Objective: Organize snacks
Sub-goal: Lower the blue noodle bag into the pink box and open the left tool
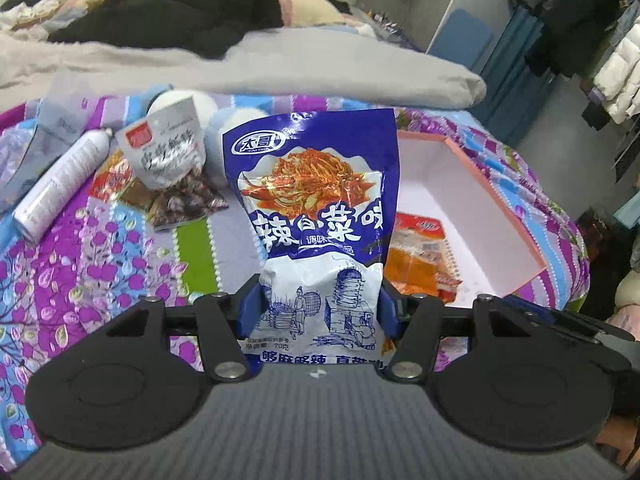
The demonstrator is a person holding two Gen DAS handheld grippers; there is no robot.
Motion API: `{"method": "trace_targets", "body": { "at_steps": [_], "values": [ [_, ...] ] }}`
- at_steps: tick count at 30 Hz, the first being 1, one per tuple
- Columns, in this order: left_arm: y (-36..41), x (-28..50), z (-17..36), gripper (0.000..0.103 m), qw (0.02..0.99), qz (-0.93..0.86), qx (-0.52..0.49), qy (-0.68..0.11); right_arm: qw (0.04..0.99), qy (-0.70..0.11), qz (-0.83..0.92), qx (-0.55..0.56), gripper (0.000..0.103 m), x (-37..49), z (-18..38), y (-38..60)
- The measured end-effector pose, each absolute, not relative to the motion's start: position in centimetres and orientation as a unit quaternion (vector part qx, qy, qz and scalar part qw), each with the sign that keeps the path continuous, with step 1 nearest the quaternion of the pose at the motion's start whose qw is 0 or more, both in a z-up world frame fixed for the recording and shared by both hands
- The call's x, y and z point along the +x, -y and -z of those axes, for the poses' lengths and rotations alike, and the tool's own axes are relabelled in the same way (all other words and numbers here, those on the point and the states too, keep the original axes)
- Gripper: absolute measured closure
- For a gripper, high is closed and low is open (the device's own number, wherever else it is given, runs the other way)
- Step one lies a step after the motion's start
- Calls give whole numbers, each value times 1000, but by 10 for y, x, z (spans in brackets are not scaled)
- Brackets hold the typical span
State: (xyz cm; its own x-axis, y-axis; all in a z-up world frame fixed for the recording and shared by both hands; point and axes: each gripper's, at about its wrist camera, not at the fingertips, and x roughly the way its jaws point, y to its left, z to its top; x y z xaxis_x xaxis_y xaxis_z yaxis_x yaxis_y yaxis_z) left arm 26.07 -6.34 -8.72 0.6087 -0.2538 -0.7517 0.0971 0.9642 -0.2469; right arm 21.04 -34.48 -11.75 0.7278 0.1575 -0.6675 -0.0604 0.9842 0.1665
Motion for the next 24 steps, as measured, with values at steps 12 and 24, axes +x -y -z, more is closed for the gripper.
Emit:
{"method": "trace_targets", "body": {
  "at_steps": [12, 24],
  "values": [
    [26, 235, 127, 40, 875, 75, -124, -462, 899, -425, -79, 63, 74, 168, 161, 351],
    [23, 204, 132, 40, 873, 81, -129, -463, 882, -463, -58, 66, 74, 127, 184, 372]
  ]
}}
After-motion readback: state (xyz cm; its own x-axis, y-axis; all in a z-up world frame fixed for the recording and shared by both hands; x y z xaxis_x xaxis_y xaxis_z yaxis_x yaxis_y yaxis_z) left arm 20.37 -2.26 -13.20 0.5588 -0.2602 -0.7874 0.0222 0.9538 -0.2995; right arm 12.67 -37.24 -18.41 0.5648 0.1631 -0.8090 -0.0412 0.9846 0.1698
